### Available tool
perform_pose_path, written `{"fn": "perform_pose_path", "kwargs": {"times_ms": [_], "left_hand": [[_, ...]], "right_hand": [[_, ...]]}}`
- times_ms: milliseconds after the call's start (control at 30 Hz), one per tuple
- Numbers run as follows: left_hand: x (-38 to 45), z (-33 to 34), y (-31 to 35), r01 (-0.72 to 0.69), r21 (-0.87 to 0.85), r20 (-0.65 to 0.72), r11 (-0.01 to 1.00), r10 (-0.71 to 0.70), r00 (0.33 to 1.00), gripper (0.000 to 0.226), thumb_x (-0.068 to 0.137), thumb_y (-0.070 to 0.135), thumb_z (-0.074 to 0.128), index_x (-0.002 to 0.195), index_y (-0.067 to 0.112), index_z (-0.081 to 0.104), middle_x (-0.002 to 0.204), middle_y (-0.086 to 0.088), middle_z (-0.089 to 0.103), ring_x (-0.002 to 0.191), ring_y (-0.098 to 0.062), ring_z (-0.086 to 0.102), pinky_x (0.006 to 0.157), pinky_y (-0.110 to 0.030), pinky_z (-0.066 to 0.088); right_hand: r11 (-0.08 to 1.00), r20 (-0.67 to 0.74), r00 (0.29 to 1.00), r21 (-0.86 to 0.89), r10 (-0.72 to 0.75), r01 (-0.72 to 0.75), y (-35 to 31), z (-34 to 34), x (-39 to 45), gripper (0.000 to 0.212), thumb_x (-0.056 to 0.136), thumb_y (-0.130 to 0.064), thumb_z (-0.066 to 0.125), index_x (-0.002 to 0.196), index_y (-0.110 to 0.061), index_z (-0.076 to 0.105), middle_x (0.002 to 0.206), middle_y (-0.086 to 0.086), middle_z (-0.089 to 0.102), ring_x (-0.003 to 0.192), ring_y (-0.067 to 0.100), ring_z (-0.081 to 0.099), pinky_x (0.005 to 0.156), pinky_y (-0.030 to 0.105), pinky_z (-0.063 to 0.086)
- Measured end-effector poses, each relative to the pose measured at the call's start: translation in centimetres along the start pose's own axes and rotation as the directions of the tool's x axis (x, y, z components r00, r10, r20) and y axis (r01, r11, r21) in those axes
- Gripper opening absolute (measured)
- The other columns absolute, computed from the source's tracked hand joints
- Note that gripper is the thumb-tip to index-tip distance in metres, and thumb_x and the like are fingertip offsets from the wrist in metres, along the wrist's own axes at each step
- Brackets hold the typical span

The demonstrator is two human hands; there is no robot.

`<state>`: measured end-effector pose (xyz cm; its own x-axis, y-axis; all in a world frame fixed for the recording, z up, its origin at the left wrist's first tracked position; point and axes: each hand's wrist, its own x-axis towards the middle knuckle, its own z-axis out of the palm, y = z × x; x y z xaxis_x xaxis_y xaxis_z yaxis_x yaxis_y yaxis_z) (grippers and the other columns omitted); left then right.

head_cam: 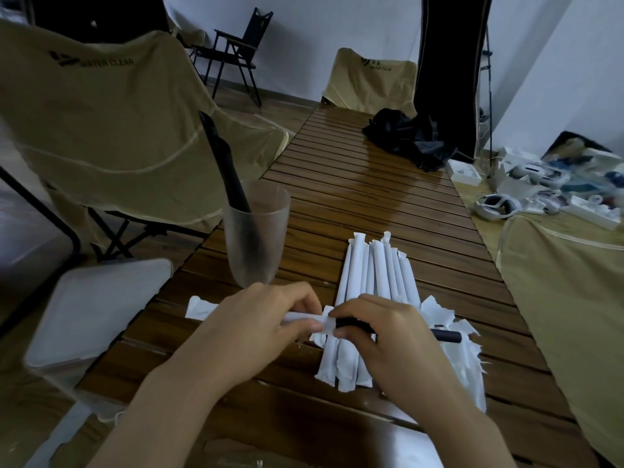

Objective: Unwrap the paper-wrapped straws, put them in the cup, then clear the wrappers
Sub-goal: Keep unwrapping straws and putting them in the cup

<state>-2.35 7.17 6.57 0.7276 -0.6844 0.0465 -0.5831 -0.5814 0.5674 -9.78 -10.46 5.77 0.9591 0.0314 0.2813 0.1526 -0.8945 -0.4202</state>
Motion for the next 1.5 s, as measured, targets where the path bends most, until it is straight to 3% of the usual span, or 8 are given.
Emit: {"fn": "perform_pose_path", "kwargs": {"times_ms": [133, 333, 567, 767, 933, 1200, 1333, 1500], "left_hand": [[-0.1, -0.4, -0.2, -0.031, 0.062, -0.061, 0.998, 0.035, 0.998, 0.021, 0.087, 0.041, 0.063, 0.105, 0.043, 0.054, 0.103, 0.022, 0.059, 0.096, 0.005, 0.053, 0.08, -0.012, 0.043], [-0.2, -0.5, -0.3, -0.05, 0.101, -0.078, 0.994, 0.058, 0.995, 0.016, 0.094, 0.042, 0.05, 0.109, 0.044, 0.056, 0.088, 0.021, 0.059, 0.083, 0.005, 0.056, 0.069, -0.008, 0.041], [-0.2, -0.4, -0.2, -0.051, 0.056, -0.074, 0.997, 0.055, 0.996, 0.018, 0.094, 0.043, 0.049, 0.111, 0.044, 0.057, 0.094, 0.021, 0.062, 0.087, 0.004, 0.058, 0.072, -0.008, 0.043], [-0.2, -0.8, 0.3, -0.07, 0.049, -0.092, 0.996, 0.075, 0.993, 0.006, 0.095, 0.039, 0.049, 0.098, 0.043, 0.045, 0.092, 0.021, 0.064, 0.086, 0.006, 0.059, 0.072, -0.012, 0.048], [-0.2, -0.3, 0.7, -0.039, 0.096, -0.131, 0.995, 0.052, 0.99, 0.006, 0.095, 0.045, 0.047, 0.091, 0.041, 0.044, 0.084, 0.021, 0.064, 0.081, 0.006, 0.06, 0.062, -0.007, 0.038], [0.3, 0.7, 1.5, 0.141, -0.256, -0.118, 0.956, -0.176, 0.977, 0.01, 0.091, 0.037, 0.058, 0.083, 0.033, 0.053, 0.067, 0.019, 0.067, 0.071, 0.003, 0.066, 0.072, -0.029, 0.054], [0.4, 0.2, 1.6, 0.187, -0.412, -0.031, 0.892, -0.219, 0.975, 0.009, 0.091, 0.029, 0.061, 0.083, 0.026, 0.057, 0.049, 0.019, 0.059, 0.052, 0.002, 0.059, 0.061, -0.025, 0.045], [0.5, -0.3, 1.8, 0.271, -0.529, 0.054, 0.804, -0.287, 0.956, 0.006, 0.09, 0.025, 0.062, 0.088, 0.019, 0.06, 0.069, 0.006, 0.07, 0.045, 0.001, 0.056, 0.056, -0.02, 0.043]], "right_hand": [[0.997, 0.003, 0.997, 0.028, 0.076, -0.076, 0.4, -0.5, -0.3, 0.016, 0.09, -0.02, 0.062, 0.1, -0.029, 0.071, 0.093, -0.016, 0.068, 0.085, 0.004, 0.062, 0.077, 0.021, 0.052], [0.996, -0.096, 0.994, 0.082, 0.044, -0.037, 0.4, -0.1, -0.1, 0.022, 0.082, -0.018, 0.072, 0.101, -0.027, 0.069, 0.095, -0.013, 0.065, 0.089, 0.009, 0.063, 0.081, 0.034, 0.054], [0.995, -0.292, 0.952, -0.013, -0.097, 0.097, 0.5, 0.3, 0.4, 0.011, 0.077, -0.012, 0.064, 0.073, -0.021, 0.071, 0.076, -0.009, 0.065, 0.071, 0.012, 0.061, 0.062, 0.042, 0.053], [0.997, -0.319, 0.945, 0.006, -0.076, 0.083, 0.4, 0.4, 0.4, 0.014, 0.076, -0.009, 0.064, 0.07, -0.021, 0.069, 0.072, -0.009, 0.064, 0.069, 0.012, 0.061, 0.062, 0.042, 0.053], [0.998, -0.296, 0.954, 0.018, -0.05, 0.058, 0.0, 0.9, 0.5, 0.017, 0.074, -0.007, 0.072, 0.069, -0.022, 0.066, 0.071, -0.01, 0.063, 0.067, 0.01, 0.06, 0.063, 0.042, 0.053], [0.976, -0.416, 0.885, -0.152, -0.208, 0.158, -0.5, 0.5, 0.6, 0.024, 0.062, 0.009, 0.056, 0.061, -0.014, 0.059, 0.062, -0.005, 0.055, 0.058, 0.014, 0.049, 0.053, 0.03, 0.044], [0.964, -0.427, 0.867, -0.174, -0.256, 0.199, -0.6, 0.4, 0.7, 0.024, 0.059, 0.01, 0.054, 0.062, -0.013, 0.061, 0.063, -0.002, 0.056, 0.058, 0.016, 0.051, 0.05, 0.031, 0.047], [0.967, -0.435, 0.864, -0.148, -0.254, 0.209, -1.0, 0.5, 0.5, 0.025, 0.058, 0.013, 0.054, 0.064, -0.011, 0.061, 0.066, -0.001, 0.056, 0.059, 0.019, 0.052, 0.048, 0.035, 0.048]]}}
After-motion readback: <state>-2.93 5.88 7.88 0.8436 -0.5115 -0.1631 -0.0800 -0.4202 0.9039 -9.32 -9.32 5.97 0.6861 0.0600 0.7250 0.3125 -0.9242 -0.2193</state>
